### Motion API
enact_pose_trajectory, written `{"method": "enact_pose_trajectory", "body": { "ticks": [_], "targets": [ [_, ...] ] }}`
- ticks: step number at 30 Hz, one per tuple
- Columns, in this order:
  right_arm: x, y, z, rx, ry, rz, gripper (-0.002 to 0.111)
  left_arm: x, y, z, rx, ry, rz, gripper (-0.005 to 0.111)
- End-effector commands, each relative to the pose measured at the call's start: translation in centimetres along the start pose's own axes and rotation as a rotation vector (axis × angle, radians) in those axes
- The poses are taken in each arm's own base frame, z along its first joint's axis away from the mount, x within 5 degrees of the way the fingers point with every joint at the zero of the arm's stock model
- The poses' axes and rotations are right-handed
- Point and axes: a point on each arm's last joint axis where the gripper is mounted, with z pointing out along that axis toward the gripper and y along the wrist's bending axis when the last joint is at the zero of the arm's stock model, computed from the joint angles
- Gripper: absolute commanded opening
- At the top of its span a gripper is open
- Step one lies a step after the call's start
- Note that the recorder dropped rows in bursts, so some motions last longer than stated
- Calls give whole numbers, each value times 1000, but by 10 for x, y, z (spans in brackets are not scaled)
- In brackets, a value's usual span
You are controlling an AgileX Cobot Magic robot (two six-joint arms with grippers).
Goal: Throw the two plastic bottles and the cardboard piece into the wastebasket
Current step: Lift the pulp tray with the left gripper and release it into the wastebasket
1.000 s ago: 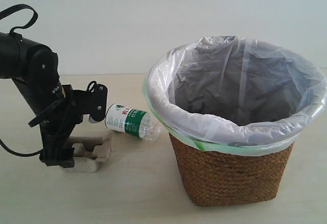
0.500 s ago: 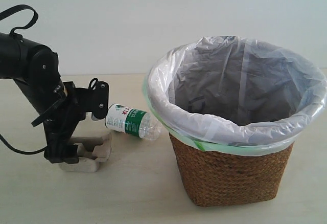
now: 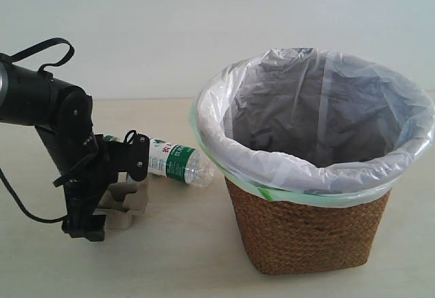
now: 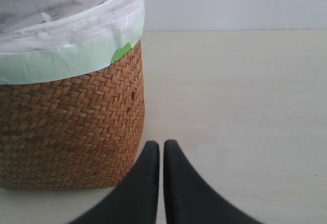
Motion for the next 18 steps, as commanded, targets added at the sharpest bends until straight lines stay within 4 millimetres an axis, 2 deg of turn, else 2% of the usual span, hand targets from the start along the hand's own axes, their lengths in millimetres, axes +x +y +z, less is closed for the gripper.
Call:
{"method": "enact_pose_trajectory", "body": {
  "ticks": [1, 4, 6, 8, 12, 15, 18],
  "targets": [
    [-1, 0, 0, 7, -11, -8, 0, -1, -1, 1, -4, -8, -4, 91],
    [-1, 0, 0, 7, -11, -8, 0, -1, 0, 1, -11, -12, -31, 87],
    [-1, 0, 0, 7, -11, -8, 0, -1, 0, 1, -14, -15, -59, 77],
    [-1, 0, 0, 7, -11, -8, 0, -1, -1, 1, -4, -8, -70, 63],
    [-1, 0, 0, 7, -11, -8, 0, 1, -4, 1, 36, 11, -140, 25],
    [-1, 0, 0, 7, -11, -8, 0, 3, -8, 1, 68, 39, -217, 5],
    [-1, 0, 0, 7, -11, -8, 0, 6, -10, -2, 86, 74, -291, 4]
  ]
}}
